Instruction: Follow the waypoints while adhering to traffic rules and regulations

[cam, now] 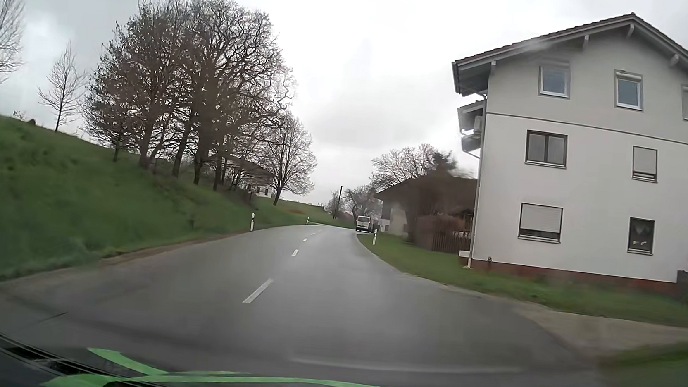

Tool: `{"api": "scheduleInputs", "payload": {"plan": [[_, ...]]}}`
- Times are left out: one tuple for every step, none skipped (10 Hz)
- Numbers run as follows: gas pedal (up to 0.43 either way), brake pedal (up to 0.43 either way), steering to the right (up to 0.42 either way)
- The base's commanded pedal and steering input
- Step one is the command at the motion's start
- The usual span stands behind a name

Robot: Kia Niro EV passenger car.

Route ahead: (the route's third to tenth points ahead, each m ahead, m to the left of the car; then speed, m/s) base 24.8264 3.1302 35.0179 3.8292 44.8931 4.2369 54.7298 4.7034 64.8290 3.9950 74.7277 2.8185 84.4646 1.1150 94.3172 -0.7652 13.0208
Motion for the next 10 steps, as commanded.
{"api": "scheduleInputs", "payload": {"plan": [[0.020,0.000,-0.030],[0.020,0.000,-0.029],[0.008,0.000,-0.027],[0.000,0.000,-0.026],[0.000,0.000,-0.024],[0.000,0.000,-0.023],[0.000,0.000,-0.023],[0.000,0.000,-0.023],[0.000,0.000,-0.021],[0.000,0.000,-0.018]]}}
